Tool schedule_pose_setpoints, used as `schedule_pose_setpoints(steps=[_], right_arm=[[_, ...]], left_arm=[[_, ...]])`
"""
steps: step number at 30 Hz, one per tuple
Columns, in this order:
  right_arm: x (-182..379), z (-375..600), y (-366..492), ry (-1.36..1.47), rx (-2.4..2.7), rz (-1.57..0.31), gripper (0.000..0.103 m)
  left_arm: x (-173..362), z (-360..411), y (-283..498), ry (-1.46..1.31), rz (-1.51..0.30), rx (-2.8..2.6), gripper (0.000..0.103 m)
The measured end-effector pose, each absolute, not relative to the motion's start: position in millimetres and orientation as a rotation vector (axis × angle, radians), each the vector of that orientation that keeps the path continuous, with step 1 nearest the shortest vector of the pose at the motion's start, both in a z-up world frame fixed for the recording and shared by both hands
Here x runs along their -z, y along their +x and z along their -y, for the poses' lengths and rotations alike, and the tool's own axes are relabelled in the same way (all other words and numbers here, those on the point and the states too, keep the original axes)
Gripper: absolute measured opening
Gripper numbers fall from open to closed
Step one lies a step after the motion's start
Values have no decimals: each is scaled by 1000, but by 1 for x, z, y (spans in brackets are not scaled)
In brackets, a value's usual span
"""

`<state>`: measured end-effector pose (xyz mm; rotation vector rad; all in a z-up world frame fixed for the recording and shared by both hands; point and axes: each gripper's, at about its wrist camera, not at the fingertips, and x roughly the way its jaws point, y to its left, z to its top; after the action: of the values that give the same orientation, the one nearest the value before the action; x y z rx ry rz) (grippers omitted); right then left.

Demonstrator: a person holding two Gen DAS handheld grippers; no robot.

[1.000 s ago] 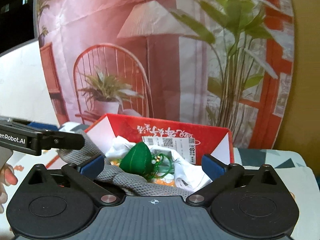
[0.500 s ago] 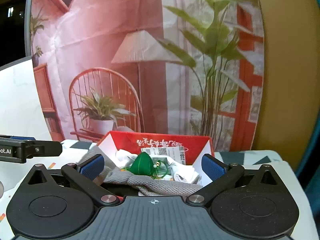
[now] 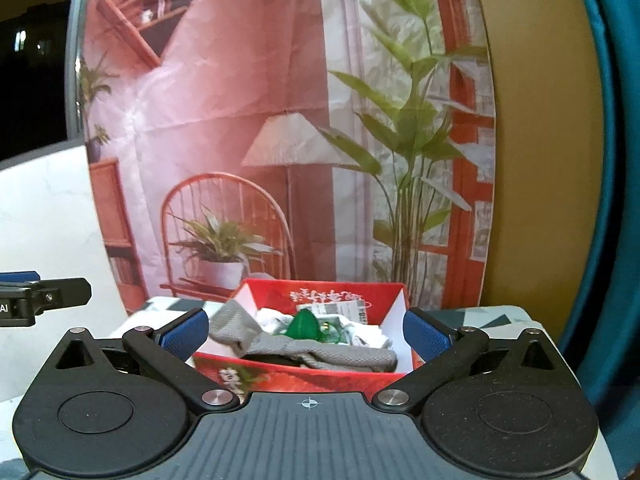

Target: Organize soft objects

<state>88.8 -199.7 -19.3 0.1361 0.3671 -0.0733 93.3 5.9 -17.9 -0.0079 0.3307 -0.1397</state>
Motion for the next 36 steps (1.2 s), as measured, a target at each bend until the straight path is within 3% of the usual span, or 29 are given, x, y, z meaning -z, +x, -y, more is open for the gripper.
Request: schedule_pose_setpoints(steps=[13, 36], right_arm=[[-16, 182, 13, 107, 123, -295, 103], [-20, 177, 0, 71, 153, -297, 103]], left_arm=[[-12, -1, 10, 56, -247, 40, 103], [-6, -5, 6, 14, -267, 57, 103]])
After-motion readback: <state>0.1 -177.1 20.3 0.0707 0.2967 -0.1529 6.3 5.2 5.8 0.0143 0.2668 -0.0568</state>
